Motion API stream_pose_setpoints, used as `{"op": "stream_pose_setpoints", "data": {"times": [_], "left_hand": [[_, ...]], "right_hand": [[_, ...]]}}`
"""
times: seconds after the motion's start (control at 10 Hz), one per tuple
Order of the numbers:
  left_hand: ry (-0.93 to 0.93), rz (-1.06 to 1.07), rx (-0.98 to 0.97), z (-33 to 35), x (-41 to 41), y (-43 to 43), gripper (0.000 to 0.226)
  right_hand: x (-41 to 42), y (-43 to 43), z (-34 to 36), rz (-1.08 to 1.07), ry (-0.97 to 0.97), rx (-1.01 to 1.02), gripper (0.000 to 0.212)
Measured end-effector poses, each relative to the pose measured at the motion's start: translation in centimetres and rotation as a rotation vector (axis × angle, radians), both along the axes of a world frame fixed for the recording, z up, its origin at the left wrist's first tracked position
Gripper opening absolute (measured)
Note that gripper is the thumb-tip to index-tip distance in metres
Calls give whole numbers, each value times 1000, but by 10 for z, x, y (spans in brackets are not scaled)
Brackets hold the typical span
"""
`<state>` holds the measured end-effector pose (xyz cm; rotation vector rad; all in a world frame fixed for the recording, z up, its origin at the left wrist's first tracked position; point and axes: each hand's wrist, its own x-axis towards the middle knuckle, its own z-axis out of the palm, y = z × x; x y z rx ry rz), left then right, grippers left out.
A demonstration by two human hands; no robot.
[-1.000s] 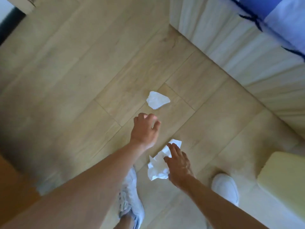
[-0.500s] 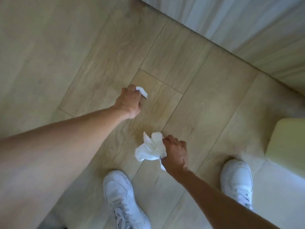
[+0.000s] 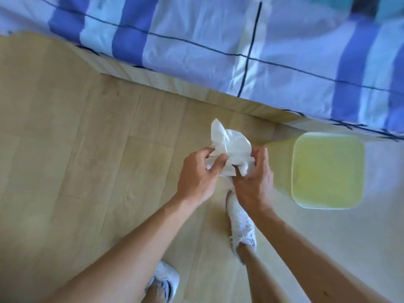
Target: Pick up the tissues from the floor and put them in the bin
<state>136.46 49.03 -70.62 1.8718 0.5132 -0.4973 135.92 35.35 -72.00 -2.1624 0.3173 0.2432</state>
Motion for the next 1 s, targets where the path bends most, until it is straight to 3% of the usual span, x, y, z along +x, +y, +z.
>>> {"op": "stream_pose_setpoints", "data": {"times": [0.1,0.2,0.4,0.6,0.7,1.0], "left_hand": [[-73,1,-36,28,11,-78,35],[-58,-108,-74,38,20,-154,46],[135,-319,-100,12,35,-248,39],[233,-403,90,-13,45,-271,48],[252,-392,122,-9,44,-271,56],[141,-473,236,67,23,-264,59]], "right_hand": [[-6,-81,24,-101,18,-73,39],[-17,-159,33,-211,65,-147,31],[-22,-249,16,-336,147,-148,25],[-13,-277,-25,-259,266,-158,35],[-12,-280,-37,-265,321,-130,56],[-14,-296,28,-288,378,-60,62]]}}
